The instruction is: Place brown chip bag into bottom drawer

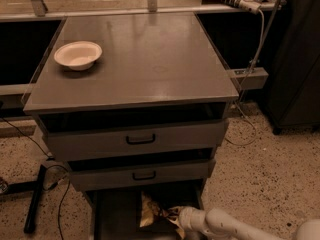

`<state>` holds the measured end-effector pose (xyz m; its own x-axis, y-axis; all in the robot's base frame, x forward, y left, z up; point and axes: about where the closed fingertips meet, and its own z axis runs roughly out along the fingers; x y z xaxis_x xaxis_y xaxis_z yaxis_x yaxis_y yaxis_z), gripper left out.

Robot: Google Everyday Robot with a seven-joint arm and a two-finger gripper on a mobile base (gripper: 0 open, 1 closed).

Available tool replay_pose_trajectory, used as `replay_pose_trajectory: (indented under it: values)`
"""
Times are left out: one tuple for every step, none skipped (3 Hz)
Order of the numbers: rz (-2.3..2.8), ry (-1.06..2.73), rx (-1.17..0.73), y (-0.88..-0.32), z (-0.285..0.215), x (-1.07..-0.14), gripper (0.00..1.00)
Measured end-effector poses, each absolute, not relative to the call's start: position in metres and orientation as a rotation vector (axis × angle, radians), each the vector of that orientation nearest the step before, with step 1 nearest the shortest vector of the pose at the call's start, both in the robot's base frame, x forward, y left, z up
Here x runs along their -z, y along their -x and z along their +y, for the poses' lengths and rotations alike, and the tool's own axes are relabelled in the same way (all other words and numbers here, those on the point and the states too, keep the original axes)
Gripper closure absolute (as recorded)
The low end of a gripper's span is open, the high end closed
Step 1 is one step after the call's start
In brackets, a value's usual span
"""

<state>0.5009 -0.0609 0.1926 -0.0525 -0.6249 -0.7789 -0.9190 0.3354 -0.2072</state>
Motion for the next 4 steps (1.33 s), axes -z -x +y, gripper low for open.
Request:
replay_pose_trajectory:
  values:
    - [1.767,1.378,-0.444,-0.5009,-0.0609,-0.1926,0.58]
    - [1.767,1.378,-0.444,-0.5009,-0.0608,-0.1926,0.36]
    - [1.767,1.378,-0.444,-0.5009,-0.0608,-0.1926,0.12]
    - [1.767,1.378,-0.444,-0.5009,-0.0607,-0.1926,0.00]
